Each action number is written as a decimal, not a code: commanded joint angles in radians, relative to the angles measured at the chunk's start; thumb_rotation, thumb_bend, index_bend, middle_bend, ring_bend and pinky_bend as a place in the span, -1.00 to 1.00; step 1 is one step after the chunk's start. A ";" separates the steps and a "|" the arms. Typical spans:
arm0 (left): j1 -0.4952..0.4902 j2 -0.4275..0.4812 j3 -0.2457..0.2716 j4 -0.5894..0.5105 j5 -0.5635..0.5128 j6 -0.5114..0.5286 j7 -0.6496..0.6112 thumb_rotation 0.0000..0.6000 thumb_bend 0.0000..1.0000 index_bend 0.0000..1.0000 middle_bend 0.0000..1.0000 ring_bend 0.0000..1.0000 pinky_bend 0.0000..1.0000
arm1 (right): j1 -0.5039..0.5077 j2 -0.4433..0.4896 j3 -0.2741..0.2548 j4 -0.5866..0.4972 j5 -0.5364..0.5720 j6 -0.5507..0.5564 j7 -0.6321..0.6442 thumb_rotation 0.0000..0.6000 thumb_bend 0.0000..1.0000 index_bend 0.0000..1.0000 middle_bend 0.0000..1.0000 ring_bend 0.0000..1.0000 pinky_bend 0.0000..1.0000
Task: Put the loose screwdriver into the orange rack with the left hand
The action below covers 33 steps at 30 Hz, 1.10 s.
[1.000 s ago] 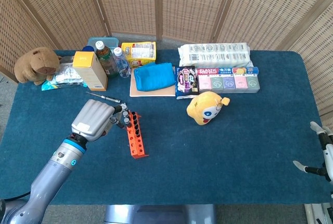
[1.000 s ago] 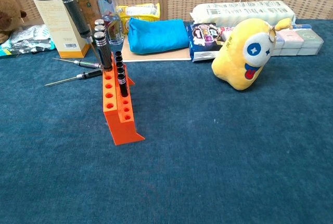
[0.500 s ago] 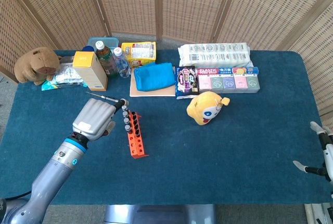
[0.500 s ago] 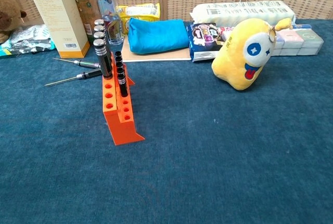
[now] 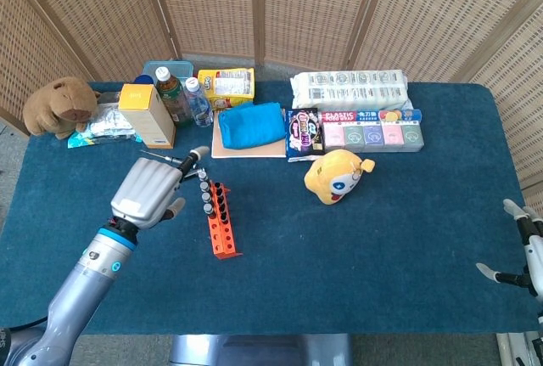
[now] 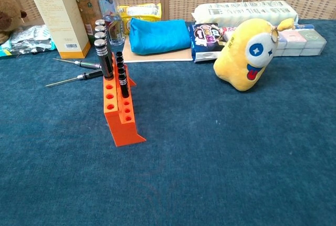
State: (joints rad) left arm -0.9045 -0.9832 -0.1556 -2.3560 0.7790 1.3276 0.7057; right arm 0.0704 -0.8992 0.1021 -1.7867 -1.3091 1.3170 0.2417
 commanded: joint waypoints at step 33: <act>0.886 -0.001 0.418 0.427 0.804 0.442 -0.509 1.00 -0.81 -1.00 -1.00 -1.00 -0.68 | -0.038 -0.036 0.006 -0.007 -0.048 0.132 -0.099 1.00 -0.98 -1.00 -0.90 -1.00 -1.00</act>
State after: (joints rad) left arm -0.0224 -0.9823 0.2689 -1.9303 1.5774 1.7705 0.2001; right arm 0.0325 -0.9351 0.1076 -1.7931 -1.3576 1.4487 0.1425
